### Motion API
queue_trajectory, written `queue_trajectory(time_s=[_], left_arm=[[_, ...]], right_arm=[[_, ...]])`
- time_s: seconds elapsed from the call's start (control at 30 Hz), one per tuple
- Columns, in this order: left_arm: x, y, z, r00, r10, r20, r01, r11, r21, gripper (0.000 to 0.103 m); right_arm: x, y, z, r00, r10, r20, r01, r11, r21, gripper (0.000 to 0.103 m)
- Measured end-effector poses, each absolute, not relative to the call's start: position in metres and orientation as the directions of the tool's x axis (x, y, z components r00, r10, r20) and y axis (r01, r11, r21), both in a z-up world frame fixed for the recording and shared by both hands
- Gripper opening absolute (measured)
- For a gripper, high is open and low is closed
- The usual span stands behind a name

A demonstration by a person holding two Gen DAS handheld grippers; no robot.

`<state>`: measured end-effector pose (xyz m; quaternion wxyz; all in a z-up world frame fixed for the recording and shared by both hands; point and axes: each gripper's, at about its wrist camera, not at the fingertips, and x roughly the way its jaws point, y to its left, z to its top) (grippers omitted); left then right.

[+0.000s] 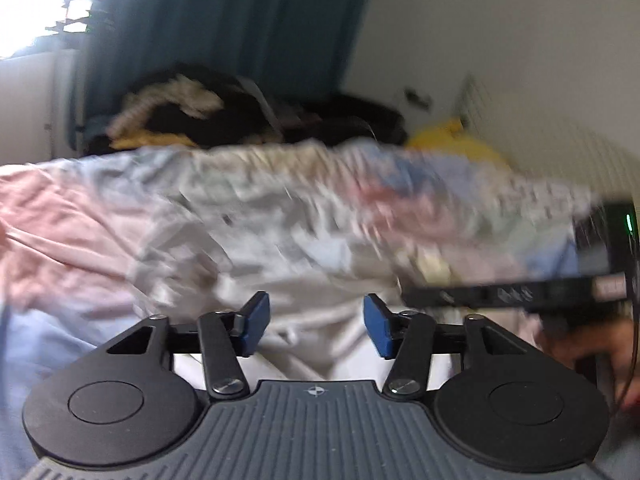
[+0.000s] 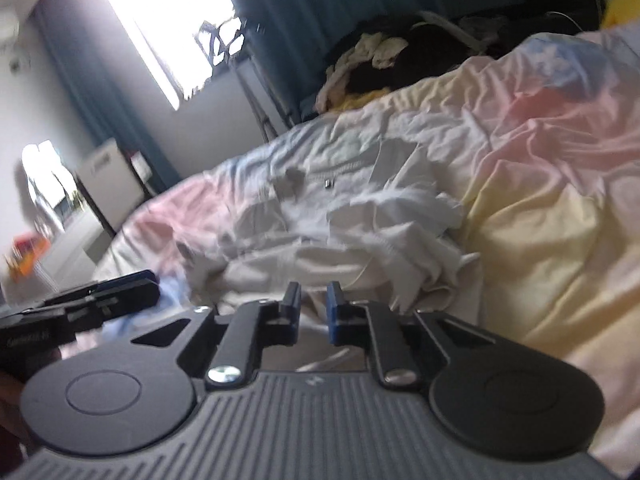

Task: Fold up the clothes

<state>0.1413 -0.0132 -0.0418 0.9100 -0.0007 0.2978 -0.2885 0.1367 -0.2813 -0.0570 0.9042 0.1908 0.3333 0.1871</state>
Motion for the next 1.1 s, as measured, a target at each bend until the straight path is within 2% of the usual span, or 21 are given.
queue_trajectory(time_s=[0.1, 0.17, 0.3, 0.47, 0.53, 0.57, 0.6, 0.63, 0.77, 0.9, 1.0, 1.07, 1.1], left_arm=[[0.146, -0.019, -0.071, 0.613, -0.411, -0.675, 0.47, 0.876, -0.107, 0.042], [0.148, -0.013, -0.086, 0.583, -0.355, -0.731, 0.443, 0.893, -0.08, 0.038], [0.149, 0.002, -0.082, 0.573, -0.352, -0.74, 0.399, 0.909, -0.123, 0.033], [0.15, 0.021, -0.065, 0.602, -0.432, -0.672, 0.373, 0.896, -0.241, 0.034], [0.157, 0.031, -0.062, 0.59, -0.5, -0.633, 0.346, 0.866, -0.362, 0.035], [0.163, 0.035, -0.061, 0.58, -0.538, -0.612, 0.329, 0.842, -0.428, 0.04], [0.17, 0.04, -0.063, 0.564, -0.57, -0.597, 0.301, 0.815, -0.495, 0.048], [0.177, 0.043, -0.065, 0.551, -0.59, -0.59, 0.267, 0.795, -0.545, 0.051], [0.203, 0.048, -0.087, 0.485, -0.641, -0.595, 0.139, 0.728, -0.671, 0.053], [0.222, 0.052, -0.102, 0.475, -0.662, -0.58, 0.047, 0.677, -0.734, 0.052], [0.23, 0.051, -0.103, 0.477, -0.664, -0.577, 0.042, 0.672, -0.739, 0.052], [0.231, 0.053, -0.103, 0.486, -0.663, -0.569, 0.049, 0.67, -0.74, 0.05], [0.232, 0.053, -0.102, 0.491, -0.664, -0.564, 0.052, 0.669, -0.742, 0.036]], right_arm=[[0.144, -0.266, -0.074, 0.662, 0.453, -0.597, -0.214, 0.878, 0.429, 0.014], [0.145, -0.26, -0.087, 0.619, 0.447, -0.647, -0.207, 0.886, 0.414, 0.014], [0.143, -0.259, -0.092, 0.592, 0.429, -0.682, -0.206, 0.899, 0.387, 0.013], [0.131, -0.29, -0.071, 0.665, 0.442, -0.602, -0.14, 0.866, 0.48, 0.018], [0.126, -0.307, -0.065, 0.692, 0.453, -0.562, -0.102, 0.832, 0.545, 0.025], [0.124, -0.316, -0.063, 0.702, 0.458, -0.545, -0.078, 0.811, 0.58, 0.031], [0.124, -0.324, -0.064, 0.707, 0.466, -0.532, -0.056, 0.787, 0.615, 0.042], [0.123, -0.331, -0.065, 0.712, 0.472, -0.519, -0.033, 0.762, 0.647, 0.048], [0.132, -0.347, -0.078, 0.708, 0.473, -0.524, 0.075, 0.688, 0.722, 0.048], [0.144, -0.347, -0.09, 0.699, 0.452, -0.554, 0.132, 0.68, 0.721, 0.048], [0.153, -0.34, -0.092, 0.698, 0.43, -0.573, 0.127, 0.713, 0.69, 0.048], [0.157, -0.334, -0.091, 0.705, 0.406, -0.581, 0.113, 0.745, 0.657, 0.041], [0.158, -0.332, -0.089, 0.711, 0.391, -0.584, 0.103, 0.764, 0.637, 0.029]])
